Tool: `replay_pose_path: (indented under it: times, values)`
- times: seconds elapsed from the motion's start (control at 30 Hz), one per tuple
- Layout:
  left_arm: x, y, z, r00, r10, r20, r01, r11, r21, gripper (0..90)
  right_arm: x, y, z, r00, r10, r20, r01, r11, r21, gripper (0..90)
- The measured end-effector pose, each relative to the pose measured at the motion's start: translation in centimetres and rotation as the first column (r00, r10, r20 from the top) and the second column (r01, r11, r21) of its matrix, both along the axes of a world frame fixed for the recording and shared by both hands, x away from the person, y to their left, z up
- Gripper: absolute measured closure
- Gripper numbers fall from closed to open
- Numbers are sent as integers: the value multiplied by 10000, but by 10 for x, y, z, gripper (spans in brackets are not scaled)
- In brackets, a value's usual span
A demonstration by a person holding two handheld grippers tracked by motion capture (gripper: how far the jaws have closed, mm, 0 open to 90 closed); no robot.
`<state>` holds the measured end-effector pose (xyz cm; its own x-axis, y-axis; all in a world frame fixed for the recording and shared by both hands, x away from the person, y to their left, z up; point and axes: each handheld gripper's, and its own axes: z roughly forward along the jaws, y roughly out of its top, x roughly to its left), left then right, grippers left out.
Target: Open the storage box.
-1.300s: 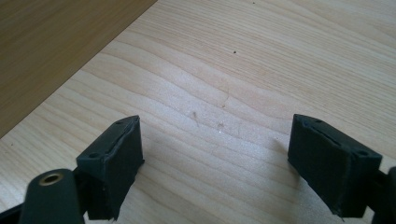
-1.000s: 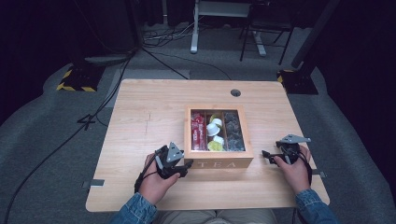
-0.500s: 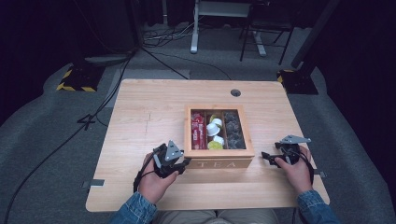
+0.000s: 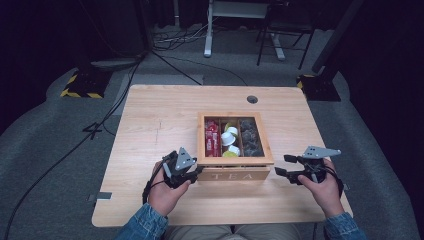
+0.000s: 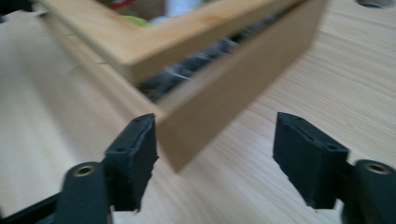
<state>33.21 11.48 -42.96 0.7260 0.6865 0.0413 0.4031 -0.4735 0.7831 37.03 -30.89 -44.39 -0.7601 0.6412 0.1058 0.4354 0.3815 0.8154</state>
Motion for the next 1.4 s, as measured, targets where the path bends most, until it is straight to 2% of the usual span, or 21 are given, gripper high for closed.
replay_pose_path:
  times: [0.07,0.13,0.17,0.33,0.47,0.9,1.03,1.27,1.4]
  values:
    - [0,0,0,10000,11,-19,-11,10000,29,637,-4,9,4,9988,483,39,-483,9988,-15,401]
    - [0,0,0,10000,31,-18,-31,10000,-21,637,-6,20,8,9975,664,253,-661,9977,-134,419]
    - [0,0,0,10000,31,-18,-31,10000,-21,638,-6,20,8,9975,664,253,-661,9977,-134,419]
    - [0,0,1,10000,34,34,-34,10000,-77,640,-5,32,10,9944,567,894,-542,9981,-300,431]
    - [0,0,2,10000,66,48,-66,10000,-65,643,-4,36,10,9911,538,1220,-466,9970,-613,450]
    - [3,2,6,9998,80,166,-71,9987,-498,665,-2,38,16,9866,460,1564,-414,9986,-326,468]
    - [3,2,8,9993,148,348,-131,9987,-483,674,-2,37,19,9845,469,1692,-425,9987,-291,455]
    - [4,3,9,9966,349,743,-290,9965,-786,654,1,36,26,9803,435,1928,-387,9988,-288,413]
    - [6,2,13,9947,404,944,-336,9968,-718,649,3,36,33,9764,439,2115,-400,9989,-227,404]
